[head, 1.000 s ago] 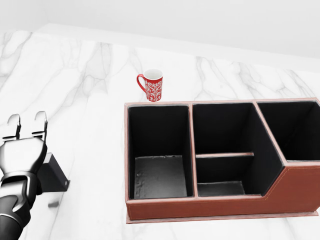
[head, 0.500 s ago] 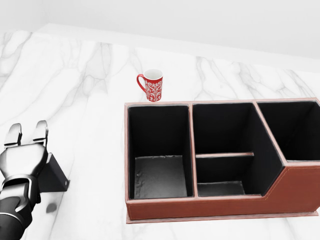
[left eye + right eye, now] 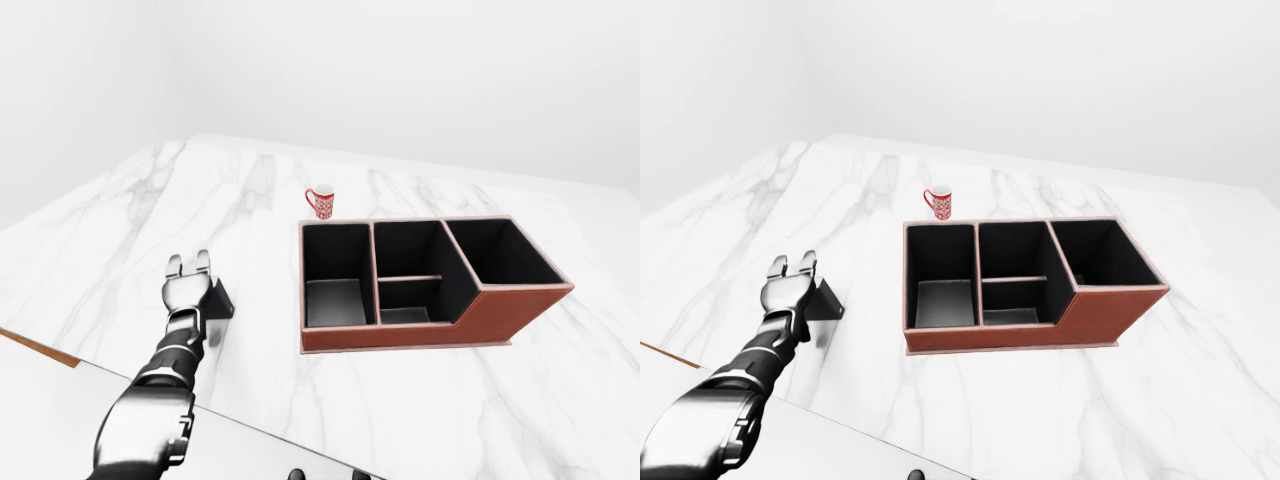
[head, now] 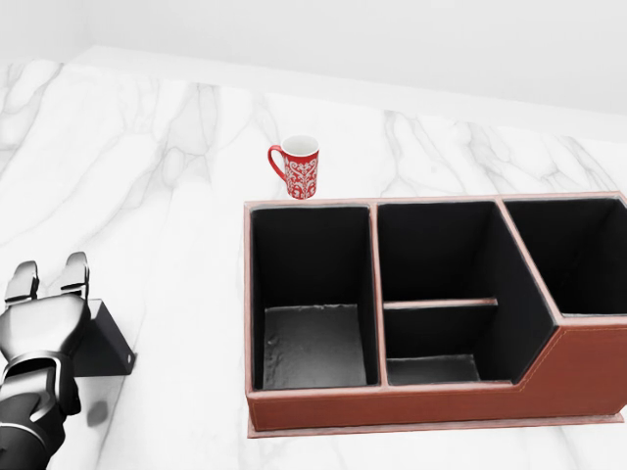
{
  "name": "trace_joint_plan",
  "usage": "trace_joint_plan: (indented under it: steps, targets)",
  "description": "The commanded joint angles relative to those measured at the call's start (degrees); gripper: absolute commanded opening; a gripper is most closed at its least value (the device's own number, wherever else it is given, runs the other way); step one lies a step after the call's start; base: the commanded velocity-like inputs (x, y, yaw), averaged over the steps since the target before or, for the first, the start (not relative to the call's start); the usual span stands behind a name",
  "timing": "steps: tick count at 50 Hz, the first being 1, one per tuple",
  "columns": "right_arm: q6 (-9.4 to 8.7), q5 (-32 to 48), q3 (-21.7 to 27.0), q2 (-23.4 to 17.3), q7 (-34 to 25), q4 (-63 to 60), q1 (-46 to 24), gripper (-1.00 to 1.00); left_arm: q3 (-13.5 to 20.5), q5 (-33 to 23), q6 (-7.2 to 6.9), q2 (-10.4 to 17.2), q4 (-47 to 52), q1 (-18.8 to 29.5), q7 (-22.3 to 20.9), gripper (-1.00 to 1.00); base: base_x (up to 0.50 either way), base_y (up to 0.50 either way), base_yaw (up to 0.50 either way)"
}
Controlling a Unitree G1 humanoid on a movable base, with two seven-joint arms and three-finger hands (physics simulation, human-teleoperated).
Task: Pick up the book and place it in the left compartment of the caddy.
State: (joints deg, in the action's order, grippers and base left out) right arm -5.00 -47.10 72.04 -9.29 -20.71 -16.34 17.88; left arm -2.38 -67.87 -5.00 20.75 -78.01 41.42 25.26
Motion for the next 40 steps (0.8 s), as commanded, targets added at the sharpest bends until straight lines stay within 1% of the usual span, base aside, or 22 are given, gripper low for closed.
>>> trace_joint_plan:
  steps: [1, 3, 4, 5, 6, 7, 9, 10, 11, 12, 13, 14, 19, 25, 30, 31, 33, 36, 37, 39, 40]
  targets:
    - [0.00, 0.08, -0.05, 0.01, -0.09, 0.06, 0.00, 1.00, 0.51, 1.04, 0.00, -0.43, -0.95, -1.26, -2.49, 1.00, 0.00, 0.00, 0.00]
    - [0.00, 0.01, -0.01, 0.01, 0.00, -0.13, 0.06, 1.00, 0.43, 0.97, 0.00, -0.38, -0.94, -1.28, -2.41, 1.00, 0.00, 0.00, 0.00]
    - [0.00, 0.00, 0.02, -0.05, 0.01, -0.10, 0.03, 1.00, 0.32, 0.86, 0.00, -0.39, -1.01, -1.51, -2.92, 0.71, 0.00, 0.00, 0.00]
    - [0.00, 0.04, 0.01, -0.06, -0.01, -0.02, -0.01, 1.00, 0.25, 0.73, 0.00, -0.40, -1.03, -1.65, -3.03, 0.64, 0.00, 0.00, 0.00]
    - [0.00, 0.04, 0.01, -0.06, -0.01, -0.01, -0.02, 1.00, 0.26, 0.71, 0.00, -0.40, -1.03, -1.66, -3.04, 0.64, 0.00, 0.00, 0.00]
    - [0.00, 0.11, -0.01, 0.02, -0.09, 0.05, -0.01, 1.00, 0.29, 0.71, 0.00, -0.42, -1.05, -1.78, -3.19, 0.36, 0.00, 0.00, 0.00]
    - [0.00, 0.07, 0.01, 0.09, -0.07, -0.17, 0.08, 1.00, 0.12, 0.35, 0.00, -0.42, -1.12, -1.86, -3.47, 0.22, 0.00, 0.00, 0.00]
    - [0.00, 0.04, 0.05, 0.16, -0.11, -0.24, 0.12, 1.00, 0.14, 0.29, 0.00, -0.45, -1.14, -1.91, -3.59, 0.04, 0.00, 0.00, 0.00]
    - [0.00, 0.17, -0.01, 0.19, -0.26, 0.00, 0.03, 1.00, 0.12, 0.16, 0.00, -0.49, -1.16, -1.94, -3.67, -0.44, 0.00, 0.00, 0.00]
    - [0.00, 0.26, -0.08, 0.19, -0.32, 0.15, -0.02, 1.00, 0.14, 0.05, 0.00, -0.48, -1.17, -1.94, -3.67, -0.51, 0.00, 0.00, 0.00]
    - [0.00, 0.20, -0.04, 0.16, -0.23, 0.12, 0.04, 1.00, 0.11, -0.08, 0.00, -0.48, -1.18, -1.93, -3.66, -0.73, 0.00, 0.00, 0.00]
    - [0.00, 0.30, -0.11, 0.10, -0.19, 0.26, -0.04, 1.00, 0.21, -0.05, 0.00, -0.50, -1.18, -1.92, -3.73, -1.00, 0.00, 0.00, 0.00]
    - [0.00, 0.30, -0.09, 0.16, -0.24, 0.13, 0.07, 1.00, 0.34, -0.14, 0.00, -0.67, -1.12, -1.61, -3.13, -1.00, 0.00, 0.00, 0.00]
    - [0.00, 0.45, -0.31, 0.01, -0.15, 0.58, -0.08, 1.00, -0.37, -1.51, 0.00, -0.74, -1.24, -1.88, -2.32, -1.00, 0.00, 0.00, 0.00]
    - [0.00, 0.39, -0.23, 0.09, -0.32, 0.41, -0.02, 1.00, -0.17, -1.98, 0.00, -0.99, -1.43, -2.81, -2.32, -1.00, 0.00, 0.00, 0.00]
    - [0.00, 0.31, -0.16, 0.11, -0.22, 0.22, 0.06, 1.00, -0.47, -2.58, 0.00, -1.07, -1.55, -3.18, -1.53, -1.00, 0.00, 0.00, 0.00]
    - [0.00, 0.27, -0.10, 0.00, -0.09, 0.16, 0.02, 1.00, 0.04, -2.36, 0.00, -1.17, -1.64, -3.73, -1.94, -1.00, 0.00, 0.00, 0.00]
    - [0.00, 0.23, -0.03, -0.03, -0.07, 0.07, 0.04, 1.00, 0.14, -2.58, 0.00, -1.17, -1.65, -3.79, -1.25, -1.00, 0.00, 0.00, 0.00]
    - [0.00, 0.36, -0.13, 0.04, -0.07, 0.13, -0.06, 1.00, 0.87, -1.89, 0.36, -0.96, -1.52, -3.84, 2.21, -1.00, 0.00, 0.00, 0.00]
    - [0.00, 0.46, -0.23, 0.06, -0.18, 0.26, -0.11, 1.00, 0.77, -1.99, 0.32, -0.92, -1.57, -3.82, 2.33, -1.00, 0.00, 0.00, 0.00]
    - [0.00, 0.26, -0.09, 0.13, -0.17, -0.09, 0.08, 1.00, 0.46, -2.59, 0.22, -0.72, -1.44, -3.77, 4.74, -1.00, 0.00, 0.00, 0.00]
